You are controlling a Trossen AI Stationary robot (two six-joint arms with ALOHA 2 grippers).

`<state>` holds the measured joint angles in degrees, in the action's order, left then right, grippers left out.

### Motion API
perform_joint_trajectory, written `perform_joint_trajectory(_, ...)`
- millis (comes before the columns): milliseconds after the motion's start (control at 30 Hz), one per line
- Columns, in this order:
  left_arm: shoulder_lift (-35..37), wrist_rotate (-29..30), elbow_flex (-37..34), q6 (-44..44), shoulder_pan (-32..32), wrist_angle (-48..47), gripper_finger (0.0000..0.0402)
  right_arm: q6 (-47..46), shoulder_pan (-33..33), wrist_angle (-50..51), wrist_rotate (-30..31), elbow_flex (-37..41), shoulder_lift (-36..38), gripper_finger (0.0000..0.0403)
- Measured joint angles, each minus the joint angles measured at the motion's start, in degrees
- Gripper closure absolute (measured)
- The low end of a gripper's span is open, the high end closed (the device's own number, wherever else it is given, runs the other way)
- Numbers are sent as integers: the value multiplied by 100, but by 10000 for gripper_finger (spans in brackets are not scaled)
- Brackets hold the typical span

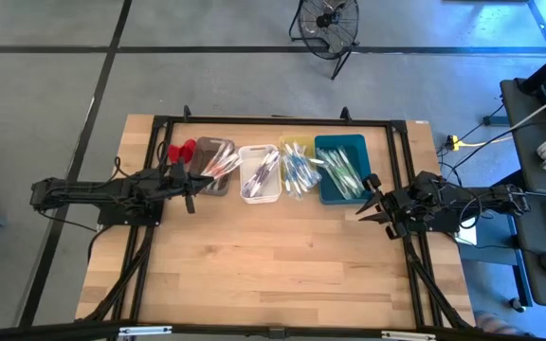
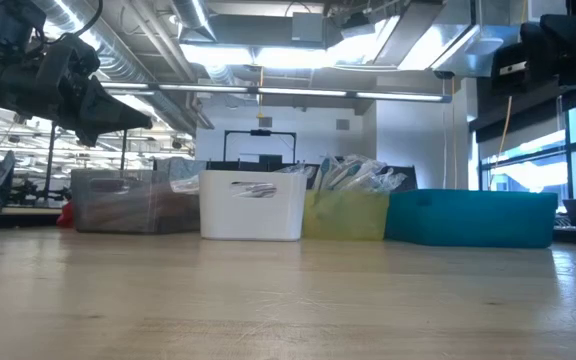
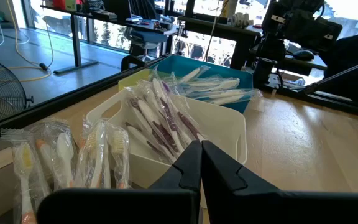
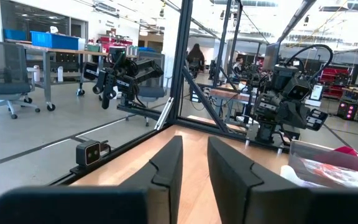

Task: Pick & Place Toothbrushes
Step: Return to Home Position

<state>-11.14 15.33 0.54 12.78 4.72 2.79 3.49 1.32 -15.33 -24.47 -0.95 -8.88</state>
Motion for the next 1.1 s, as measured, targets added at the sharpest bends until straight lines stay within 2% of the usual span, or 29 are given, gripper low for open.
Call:
perform_joint_trajectory(367,0,1,0,0,0,0,400,0,0,1,0,0,-2,329)
perform_joint_trajectory(1100,0,1,0,0,0,-1,400,0,0,2,-2,0,-2,283)
